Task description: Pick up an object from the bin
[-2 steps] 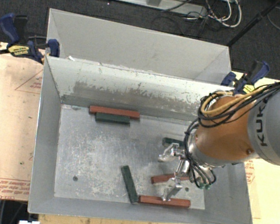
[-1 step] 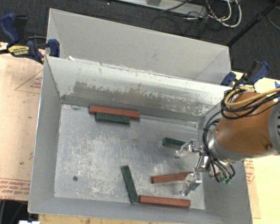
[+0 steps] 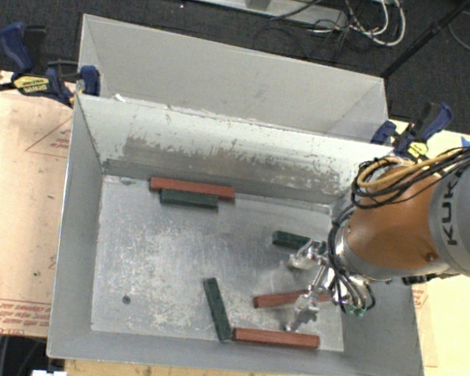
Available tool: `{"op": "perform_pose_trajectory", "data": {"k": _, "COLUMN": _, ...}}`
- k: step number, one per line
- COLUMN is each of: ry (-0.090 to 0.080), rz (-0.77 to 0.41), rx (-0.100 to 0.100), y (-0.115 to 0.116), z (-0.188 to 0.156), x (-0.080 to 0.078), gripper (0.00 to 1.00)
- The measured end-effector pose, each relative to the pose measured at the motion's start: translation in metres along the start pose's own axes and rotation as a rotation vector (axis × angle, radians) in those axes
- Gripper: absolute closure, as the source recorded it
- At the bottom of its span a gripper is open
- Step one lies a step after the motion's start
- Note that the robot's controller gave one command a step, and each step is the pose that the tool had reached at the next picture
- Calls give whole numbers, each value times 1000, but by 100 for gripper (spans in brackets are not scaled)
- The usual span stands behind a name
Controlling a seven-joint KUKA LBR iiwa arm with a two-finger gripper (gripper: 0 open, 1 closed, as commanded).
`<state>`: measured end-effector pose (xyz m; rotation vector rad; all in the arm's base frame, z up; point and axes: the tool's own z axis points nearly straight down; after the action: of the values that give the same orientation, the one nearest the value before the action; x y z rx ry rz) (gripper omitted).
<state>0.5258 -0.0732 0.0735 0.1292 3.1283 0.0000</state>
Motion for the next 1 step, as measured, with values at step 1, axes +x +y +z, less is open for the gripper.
{"op": "perform_pose_trajectory", "data": {"k": 1, "ry": -13, "rz": -178, "rx": 3, "y": 9, "z": -4, "x": -4, "gripper": 100}}
